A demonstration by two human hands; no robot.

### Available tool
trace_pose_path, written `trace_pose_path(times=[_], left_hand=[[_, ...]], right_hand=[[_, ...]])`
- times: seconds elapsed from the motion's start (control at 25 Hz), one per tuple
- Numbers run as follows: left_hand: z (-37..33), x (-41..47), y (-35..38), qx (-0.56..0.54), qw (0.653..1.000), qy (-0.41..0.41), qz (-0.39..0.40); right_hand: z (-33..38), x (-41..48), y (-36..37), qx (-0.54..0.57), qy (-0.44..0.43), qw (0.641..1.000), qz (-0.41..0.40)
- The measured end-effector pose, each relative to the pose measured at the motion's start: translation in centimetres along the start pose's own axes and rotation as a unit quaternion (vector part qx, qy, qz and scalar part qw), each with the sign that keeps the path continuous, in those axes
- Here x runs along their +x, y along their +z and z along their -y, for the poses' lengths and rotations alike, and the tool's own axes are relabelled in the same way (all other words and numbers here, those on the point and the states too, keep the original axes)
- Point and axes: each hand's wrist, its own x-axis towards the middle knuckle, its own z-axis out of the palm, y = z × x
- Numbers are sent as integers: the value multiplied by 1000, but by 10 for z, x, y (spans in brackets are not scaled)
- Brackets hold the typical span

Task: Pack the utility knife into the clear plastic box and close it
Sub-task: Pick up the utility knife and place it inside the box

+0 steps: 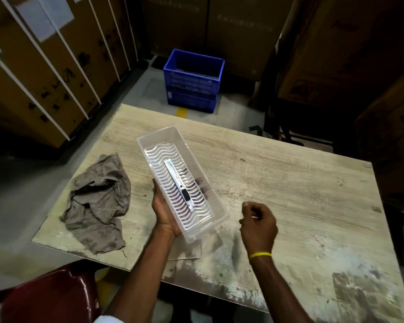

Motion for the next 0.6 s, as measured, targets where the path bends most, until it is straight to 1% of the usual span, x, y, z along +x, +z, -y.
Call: trace_pose_path(times=[0.08,0.2,0.32,0.48,0.6], left_hand=[[-20,-6,-9,4,999,40,-2],[-44,-14,-21,20,995,69,-73],[-56,-27,-35,47,990,84,-102],[-62,-33,-49,78,986,79,-126],[-61,-32,-58,72,990,58,-110]], right_hand=[[-22,2,29,-85,44,993,66],[-44,-5,66,-162,101,971,145],[-50,-14,87,-203,140,956,158],[-46,-12,102,-253,124,947,157],[-47,-4,106,-273,103,938,186]])
